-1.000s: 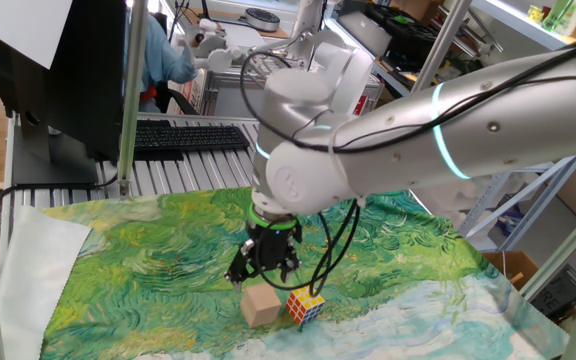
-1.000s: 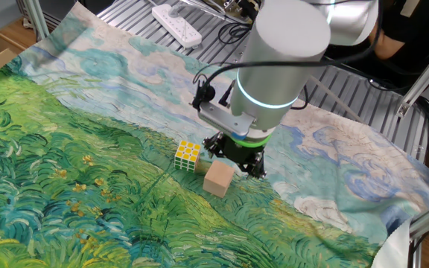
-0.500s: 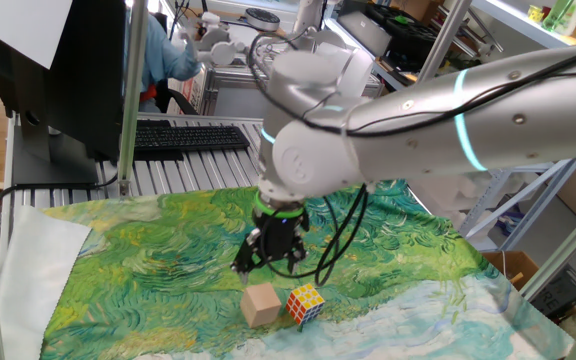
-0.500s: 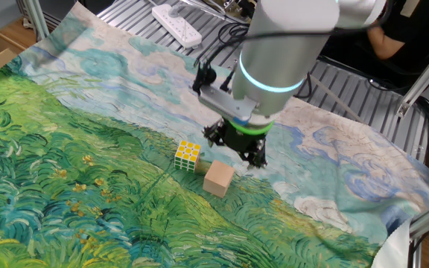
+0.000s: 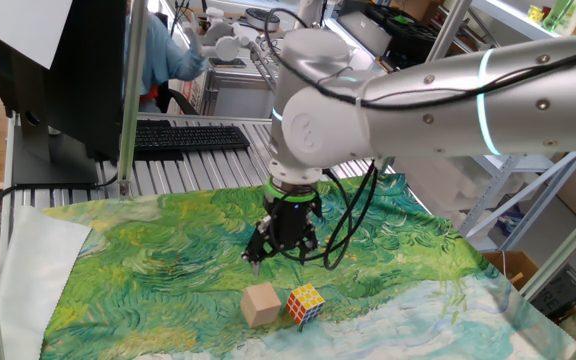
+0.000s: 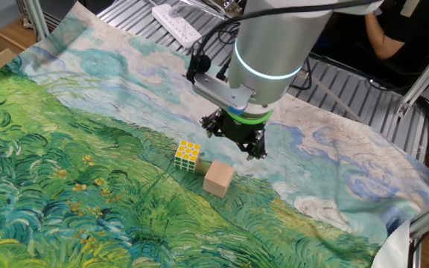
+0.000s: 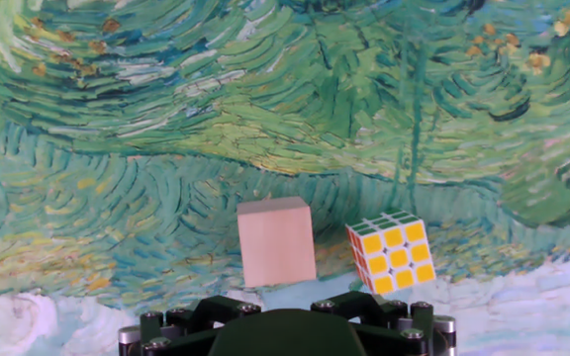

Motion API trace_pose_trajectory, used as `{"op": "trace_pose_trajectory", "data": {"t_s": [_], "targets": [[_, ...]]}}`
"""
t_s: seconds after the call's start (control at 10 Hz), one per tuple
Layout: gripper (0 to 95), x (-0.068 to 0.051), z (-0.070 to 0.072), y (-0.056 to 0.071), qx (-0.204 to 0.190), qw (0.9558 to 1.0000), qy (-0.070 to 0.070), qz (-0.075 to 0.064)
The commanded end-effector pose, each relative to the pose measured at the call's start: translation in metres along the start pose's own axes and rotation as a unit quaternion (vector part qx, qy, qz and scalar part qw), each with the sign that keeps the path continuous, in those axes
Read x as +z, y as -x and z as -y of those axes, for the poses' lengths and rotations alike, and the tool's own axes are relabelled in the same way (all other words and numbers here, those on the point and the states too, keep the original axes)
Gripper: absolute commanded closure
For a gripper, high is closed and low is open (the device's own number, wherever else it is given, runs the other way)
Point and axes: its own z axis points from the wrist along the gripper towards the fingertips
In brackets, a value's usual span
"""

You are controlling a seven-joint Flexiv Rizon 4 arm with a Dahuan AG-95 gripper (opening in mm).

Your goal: Pick up the small block on the left and move it to the right

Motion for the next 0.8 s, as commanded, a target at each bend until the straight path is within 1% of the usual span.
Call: {"op": "trace_pose_trajectory", "data": {"t_s": [0.1, 0.2, 0.3, 0.4, 0.5, 0.6, 0.8], "targets": [[19.0, 0.0014, -0.0003, 0.0012, 0.039, 0.9992, 0.004, 0.002], [19.0, 0.0013, -0.0003, 0.0011, 0.079, 0.9968, 0.016, 0.003], [19.0, 0.0007, -0.0010, 0.0002, 0.129, 0.9914, 0.023, 0.004], [19.0, 0.0004, -0.0012, -0.0002, 0.171, 0.9850, 0.022, 0.004], [19.0, 0.0003, -0.0012, -0.0004, 0.204, 0.9786, 0.023, 0.005], [19.0, 0.0002, -0.0012, -0.0004, 0.223, 0.9746, 0.023, 0.004], [19.0, 0.0000, -0.0011, -0.0006, 0.247, 0.9688, 0.023, 0.004]]}}
